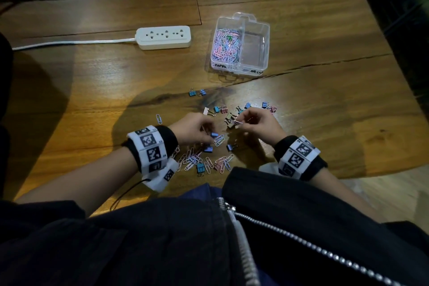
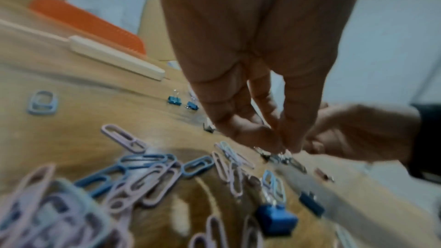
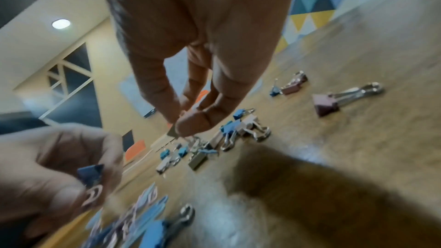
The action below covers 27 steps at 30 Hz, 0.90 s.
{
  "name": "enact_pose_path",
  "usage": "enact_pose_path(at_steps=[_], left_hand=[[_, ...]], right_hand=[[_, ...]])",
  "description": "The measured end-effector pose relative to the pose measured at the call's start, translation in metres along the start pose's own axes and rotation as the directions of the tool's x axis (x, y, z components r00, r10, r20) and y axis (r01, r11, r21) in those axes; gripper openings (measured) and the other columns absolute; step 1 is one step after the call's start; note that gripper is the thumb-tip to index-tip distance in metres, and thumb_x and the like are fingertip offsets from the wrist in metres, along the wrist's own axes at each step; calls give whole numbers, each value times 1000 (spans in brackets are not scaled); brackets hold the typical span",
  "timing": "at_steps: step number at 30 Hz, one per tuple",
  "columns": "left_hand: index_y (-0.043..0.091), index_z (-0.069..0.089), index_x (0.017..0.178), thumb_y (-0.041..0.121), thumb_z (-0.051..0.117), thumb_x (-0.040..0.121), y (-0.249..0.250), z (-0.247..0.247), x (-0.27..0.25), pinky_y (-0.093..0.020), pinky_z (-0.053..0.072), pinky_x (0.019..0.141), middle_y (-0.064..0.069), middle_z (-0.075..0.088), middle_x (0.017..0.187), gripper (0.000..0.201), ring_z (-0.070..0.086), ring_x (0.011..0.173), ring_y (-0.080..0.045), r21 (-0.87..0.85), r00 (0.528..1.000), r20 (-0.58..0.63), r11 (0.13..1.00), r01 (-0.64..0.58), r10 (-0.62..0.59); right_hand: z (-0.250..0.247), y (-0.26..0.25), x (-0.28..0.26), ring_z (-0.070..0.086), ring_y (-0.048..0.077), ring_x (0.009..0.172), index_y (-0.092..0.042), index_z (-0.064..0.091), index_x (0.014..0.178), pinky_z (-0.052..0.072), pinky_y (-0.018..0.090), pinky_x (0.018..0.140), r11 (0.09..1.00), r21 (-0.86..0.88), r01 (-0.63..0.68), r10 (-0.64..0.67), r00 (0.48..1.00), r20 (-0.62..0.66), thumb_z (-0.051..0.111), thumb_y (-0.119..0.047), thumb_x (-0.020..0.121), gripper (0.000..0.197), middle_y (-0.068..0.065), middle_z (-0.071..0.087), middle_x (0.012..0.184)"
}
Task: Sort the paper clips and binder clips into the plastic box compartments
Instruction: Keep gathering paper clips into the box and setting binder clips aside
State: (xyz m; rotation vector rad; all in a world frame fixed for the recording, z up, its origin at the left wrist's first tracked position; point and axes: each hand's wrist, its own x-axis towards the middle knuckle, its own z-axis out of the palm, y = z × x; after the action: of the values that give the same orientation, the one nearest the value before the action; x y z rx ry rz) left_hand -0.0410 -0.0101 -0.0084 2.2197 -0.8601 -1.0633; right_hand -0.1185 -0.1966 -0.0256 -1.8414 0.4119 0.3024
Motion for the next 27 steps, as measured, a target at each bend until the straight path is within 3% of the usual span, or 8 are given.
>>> enact_pose_path(at_steps=[4,10,13,17,20,23,25,27], left_hand=[[11,62,105,12,65,81,6,-9,2,-16,38,62,8,46,75,24,43,65,-5,-137,997,52,989,57,-51],[18,63,76,22,72,76,6,-11,4,-19,39,58,10,54,72,10,47,64,-4,-31,991,95,995,97,-94],[19,63,72,24,70,78,4,-11,6,-20,45,58,4,59,74,10,52,62,-8,7,982,148,993,119,-118],[8,66,91,17,66,81,5,-13,7,-19,46,68,1,58,92,13,53,77,-10,-60,986,-111,991,121,-128],[7,68,95,10,63,83,8,-15,8,-23,40,80,-1,57,98,13,50,90,-13,-66,942,-310,991,112,-127],[5,68,98,3,57,85,5,-13,10,-27,43,91,-11,57,111,17,53,104,-23,-67,881,-452,990,120,-138],[6,65,106,4,57,85,2,-12,11,-28,39,98,-13,50,122,23,47,116,-25,-60,862,-483,988,144,-155],[11,61,113,10,61,83,1,-10,9,-32,33,104,-9,43,128,30,36,125,-25,48,901,-412,984,169,-135]], right_hand=[[-8,0,2,56,0,49,-11,60,78,50,12,54,991,118,-61,59,998,25,57,6,82,18,3,58,71],[-8,1,-3,58,2,54,-11,61,82,51,13,55,989,33,-142,135,978,160,55,1,84,13,1,60,73],[-3,3,-4,59,-2,51,3,61,92,52,12,57,986,-13,-164,163,964,209,54,3,85,11,2,60,73],[3,5,-3,60,-2,52,11,59,101,52,12,58,983,-67,-169,178,968,174,54,4,85,19,3,61,75],[8,3,-4,59,0,57,7,61,99,52,12,61,979,-114,-171,188,970,155,55,1,85,17,1,61,75],[14,-2,-6,55,8,70,-1,62,98,46,15,65,963,-248,-107,144,980,136,61,-7,83,15,1,59,81],[18,-5,-9,51,8,72,-7,60,93,43,15,63,939,-338,-54,112,982,154,69,-13,77,20,-1,57,82],[21,-5,-10,51,9,73,-8,60,92,40,13,60,908,-419,-13,88,983,160,74,-11,72,24,1,60,87]])
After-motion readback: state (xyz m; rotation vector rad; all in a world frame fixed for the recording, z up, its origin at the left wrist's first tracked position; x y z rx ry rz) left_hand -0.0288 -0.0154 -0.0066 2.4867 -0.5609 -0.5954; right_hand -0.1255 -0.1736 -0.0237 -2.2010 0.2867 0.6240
